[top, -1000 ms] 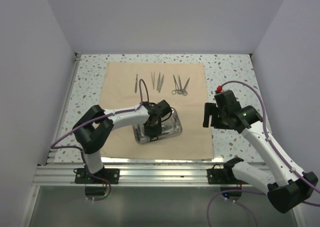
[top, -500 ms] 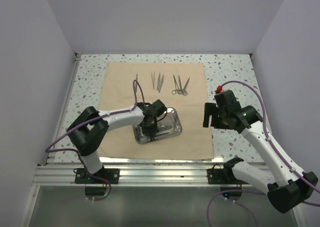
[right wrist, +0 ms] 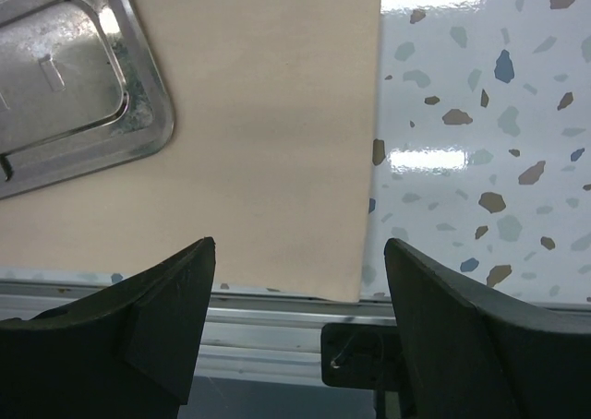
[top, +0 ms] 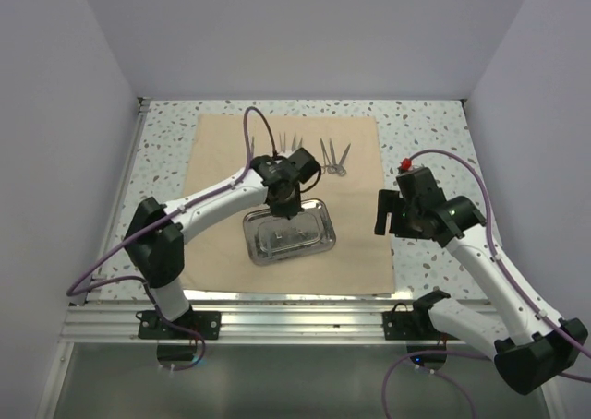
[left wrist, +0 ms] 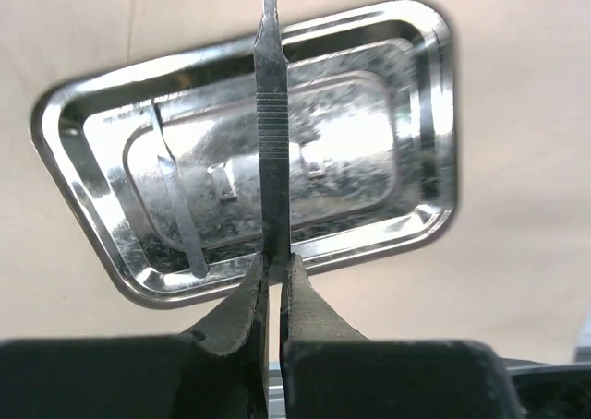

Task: Open and lay out the surgical kit
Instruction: Pick up the medical item from the container, then place the medical item in the surgical kit.

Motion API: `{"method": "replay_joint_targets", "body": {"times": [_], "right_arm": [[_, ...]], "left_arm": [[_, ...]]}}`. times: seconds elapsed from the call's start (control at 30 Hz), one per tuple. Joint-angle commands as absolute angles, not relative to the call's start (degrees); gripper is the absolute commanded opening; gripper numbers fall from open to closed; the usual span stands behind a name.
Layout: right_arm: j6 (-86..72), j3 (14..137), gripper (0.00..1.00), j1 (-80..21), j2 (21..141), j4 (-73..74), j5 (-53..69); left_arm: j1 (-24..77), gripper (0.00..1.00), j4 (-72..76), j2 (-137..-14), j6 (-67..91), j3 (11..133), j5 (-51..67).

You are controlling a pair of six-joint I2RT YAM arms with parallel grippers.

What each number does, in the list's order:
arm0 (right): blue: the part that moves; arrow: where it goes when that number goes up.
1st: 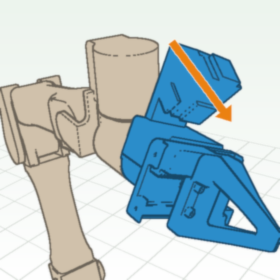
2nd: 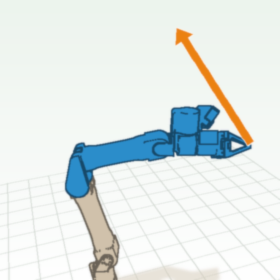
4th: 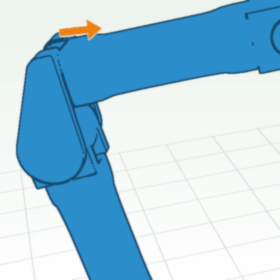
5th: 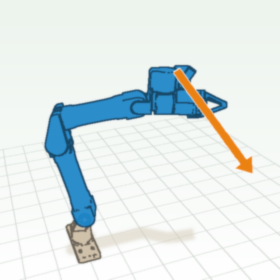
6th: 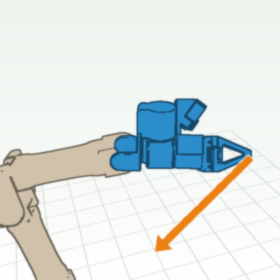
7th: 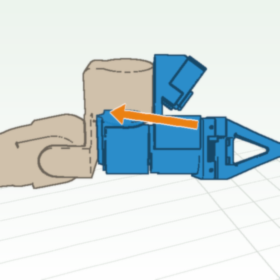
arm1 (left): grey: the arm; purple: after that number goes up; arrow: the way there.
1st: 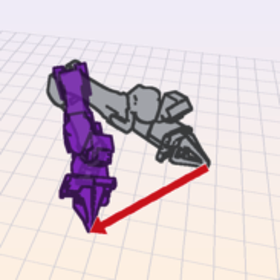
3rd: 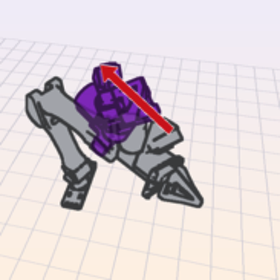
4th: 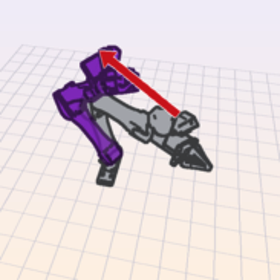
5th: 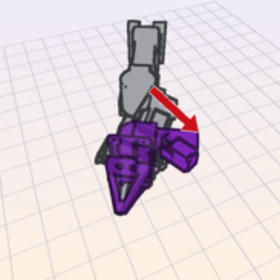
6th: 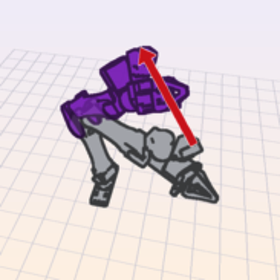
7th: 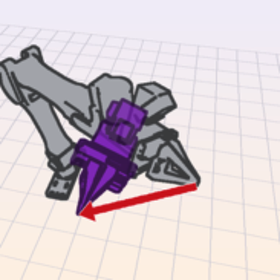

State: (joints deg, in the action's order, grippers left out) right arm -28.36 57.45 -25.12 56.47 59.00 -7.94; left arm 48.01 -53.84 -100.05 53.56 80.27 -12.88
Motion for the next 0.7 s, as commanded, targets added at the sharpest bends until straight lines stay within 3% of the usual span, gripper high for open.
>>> {"method": "replay_joint_targets", "body": {"times": [0.0,0.27,0.67], "right_arm": [[-29.09,56.87,0.78,-25.31,56.34,57.39,-8.26],[-29.53,58.44,0.78,-25.40,58.62,56.95,-9.40],[-29.71,61.87,0.78,-25.40,63.89,57.57,-12.39]], "left_arm": [[47.03,0.00,-61.08,-100.10,49.93,91.46,-18.62],[36.66,0.00,-57.22,-108.26,39.74,99.57,-21.71],[24.35,0.00,-51.94,-128.04,24.53,121.97,-22.41]]}}
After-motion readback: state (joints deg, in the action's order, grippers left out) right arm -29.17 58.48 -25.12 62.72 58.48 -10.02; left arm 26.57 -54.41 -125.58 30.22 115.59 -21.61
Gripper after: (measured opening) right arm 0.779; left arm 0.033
